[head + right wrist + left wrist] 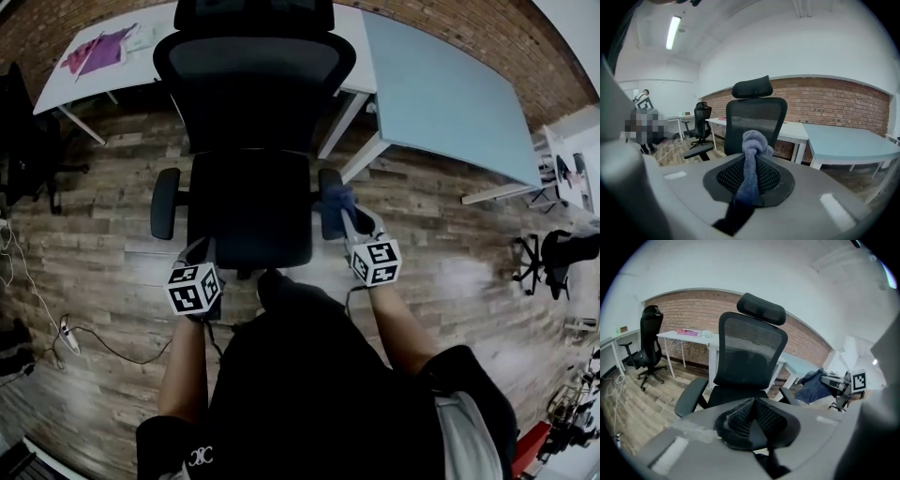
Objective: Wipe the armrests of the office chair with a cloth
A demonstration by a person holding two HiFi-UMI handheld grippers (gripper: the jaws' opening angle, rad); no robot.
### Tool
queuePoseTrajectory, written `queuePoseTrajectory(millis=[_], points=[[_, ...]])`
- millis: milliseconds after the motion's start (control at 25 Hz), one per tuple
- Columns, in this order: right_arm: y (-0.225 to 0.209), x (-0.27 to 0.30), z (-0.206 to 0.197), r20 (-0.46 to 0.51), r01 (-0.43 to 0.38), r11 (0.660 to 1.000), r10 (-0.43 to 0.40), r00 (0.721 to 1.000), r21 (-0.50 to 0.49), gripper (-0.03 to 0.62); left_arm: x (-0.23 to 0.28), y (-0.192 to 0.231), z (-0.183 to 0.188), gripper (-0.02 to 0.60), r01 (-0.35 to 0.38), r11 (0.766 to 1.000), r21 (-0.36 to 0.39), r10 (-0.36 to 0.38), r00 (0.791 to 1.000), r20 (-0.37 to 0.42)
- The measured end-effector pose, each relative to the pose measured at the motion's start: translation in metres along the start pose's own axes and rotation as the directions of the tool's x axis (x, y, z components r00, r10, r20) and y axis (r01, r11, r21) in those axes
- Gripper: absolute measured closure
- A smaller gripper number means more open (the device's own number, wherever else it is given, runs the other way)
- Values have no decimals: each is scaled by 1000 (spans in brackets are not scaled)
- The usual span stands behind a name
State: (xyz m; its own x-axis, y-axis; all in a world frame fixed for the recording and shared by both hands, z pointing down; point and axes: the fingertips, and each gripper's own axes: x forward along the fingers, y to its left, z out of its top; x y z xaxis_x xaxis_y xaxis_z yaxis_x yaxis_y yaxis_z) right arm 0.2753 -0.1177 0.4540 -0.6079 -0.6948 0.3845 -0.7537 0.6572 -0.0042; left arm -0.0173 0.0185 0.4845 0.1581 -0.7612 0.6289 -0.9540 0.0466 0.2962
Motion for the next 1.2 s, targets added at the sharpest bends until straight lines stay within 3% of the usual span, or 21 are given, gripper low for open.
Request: queuePoseTrajectory(millis=[200, 400, 600, 720, 960, 1200], points=[[29, -47, -4, 1, -61, 998, 61, 998, -24, 548, -28, -9, -25, 577, 28, 1000, 4, -28, 1000, 10], [32, -93, -16, -59, -96, 981, 87, 994, -166, 548, -24, -54, -41, 577, 114, 991, 65, -114, 993, -9], [2, -115, -25, -82, -30, 977, 12, 997, -213, 546, -6, -95, -37, 577, 189, 977, 101, -188, 982, -18], [-17, -113, -26, -69, -30, 976, 15, 998, -215, 546, 15, -115, -30, 577, 204, 971, 124, -200, 979, -39], [-64, -92, -46, -133, -222, 943, 193, 972, -249, 548, 76, -175, -12, 577, 199, 957, 209, -180, 978, -108], [-120, -53, -82, -236, -440, 839, 379, 895, -321, 548, 139, -241, 4, 577, 191, 952, 239, -142, 968, -208]])
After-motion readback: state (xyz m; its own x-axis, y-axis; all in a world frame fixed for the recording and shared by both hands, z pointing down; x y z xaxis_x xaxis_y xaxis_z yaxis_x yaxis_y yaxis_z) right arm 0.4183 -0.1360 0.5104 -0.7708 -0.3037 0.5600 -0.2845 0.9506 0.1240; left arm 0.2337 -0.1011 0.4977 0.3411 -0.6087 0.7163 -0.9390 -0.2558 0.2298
